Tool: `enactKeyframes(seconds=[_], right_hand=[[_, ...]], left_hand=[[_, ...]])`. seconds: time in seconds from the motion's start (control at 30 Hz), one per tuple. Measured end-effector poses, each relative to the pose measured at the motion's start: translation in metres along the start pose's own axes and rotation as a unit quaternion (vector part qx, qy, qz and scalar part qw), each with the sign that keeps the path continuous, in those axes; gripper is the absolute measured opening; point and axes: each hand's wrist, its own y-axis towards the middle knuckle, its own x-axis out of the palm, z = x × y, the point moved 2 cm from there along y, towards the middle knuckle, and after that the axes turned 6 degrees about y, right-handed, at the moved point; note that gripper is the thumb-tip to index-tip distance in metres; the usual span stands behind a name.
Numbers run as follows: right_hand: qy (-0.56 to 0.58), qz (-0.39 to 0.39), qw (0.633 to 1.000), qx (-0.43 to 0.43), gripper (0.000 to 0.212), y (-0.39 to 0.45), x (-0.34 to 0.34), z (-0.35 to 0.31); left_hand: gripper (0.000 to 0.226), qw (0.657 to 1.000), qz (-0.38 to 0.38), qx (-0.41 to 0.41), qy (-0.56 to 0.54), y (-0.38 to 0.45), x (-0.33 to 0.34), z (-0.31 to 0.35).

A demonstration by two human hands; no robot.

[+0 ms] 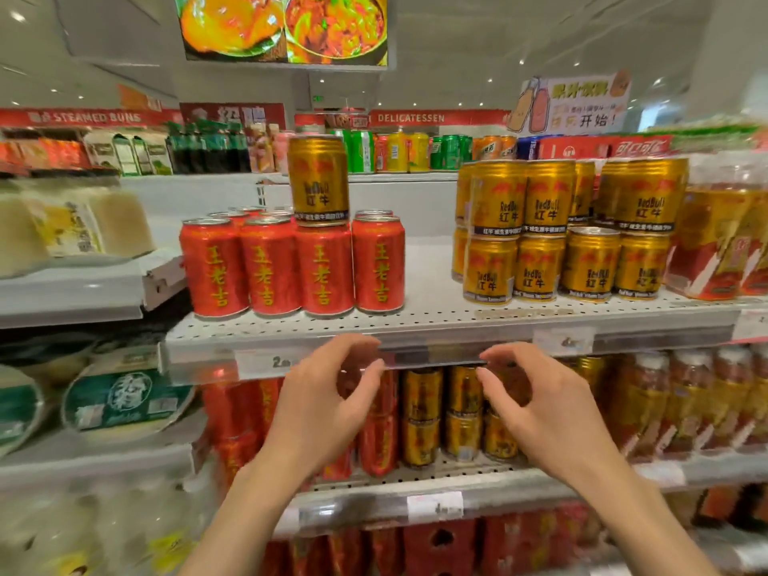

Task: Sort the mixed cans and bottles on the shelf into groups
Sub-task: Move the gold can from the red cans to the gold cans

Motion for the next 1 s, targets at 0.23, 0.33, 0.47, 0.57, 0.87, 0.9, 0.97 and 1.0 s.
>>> enactKeyframes(seconds=[0.23, 0.33, 0.47, 0.57, 0.87, 0.9, 0.97, 1.0], right_hand=[[-0.032, -0.011, 0.999, -0.037, 0.011, 0.043, 0.024, -0.073], [-0.046, 0.012, 0.995, -0.085, 0.008, 0.076, 0.026, -0.105], [-0.075, 0.032, 0.989, -0.123, 0.013, 0.124, 0.026, -0.137], [-0.063, 0.046, 0.988, -0.133, 0.032, 0.155, 0.027, -0.155], [-0.041, -0.026, 0.993, -0.111, 0.049, 0.199, 0.037, -0.181], [-0.038, -0.024, 0.993, -0.107, 0.047, 0.201, 0.037, -0.181], [-0.018, -0.025, 0.995, -0.091, 0.043, 0.203, 0.035, -0.183], [0.003, -0.028, 0.996, -0.082, 0.042, 0.204, 0.033, -0.183]], left_hand=[[0.017, 0.998, 0.031, 0.049, -0.002, 0.030, -0.073, -0.024], [0.023, 0.992, 0.076, 0.081, 0.062, 0.052, -0.102, -0.028], [0.032, 0.974, 0.079, 0.109, 0.179, 0.088, -0.125, -0.031], [0.036, 0.971, 0.035, 0.104, 0.212, 0.109, -0.130, -0.036], [0.043, 0.981, -0.004, 0.067, 0.184, 0.117, -0.128, -0.044], [0.041, 0.982, -0.005, 0.065, 0.179, 0.117, -0.128, -0.045], [0.039, 0.984, -0.007, 0.063, 0.169, 0.117, -0.127, -0.046], [0.040, 0.984, -0.008, 0.062, 0.165, 0.117, -0.127, -0.046]])
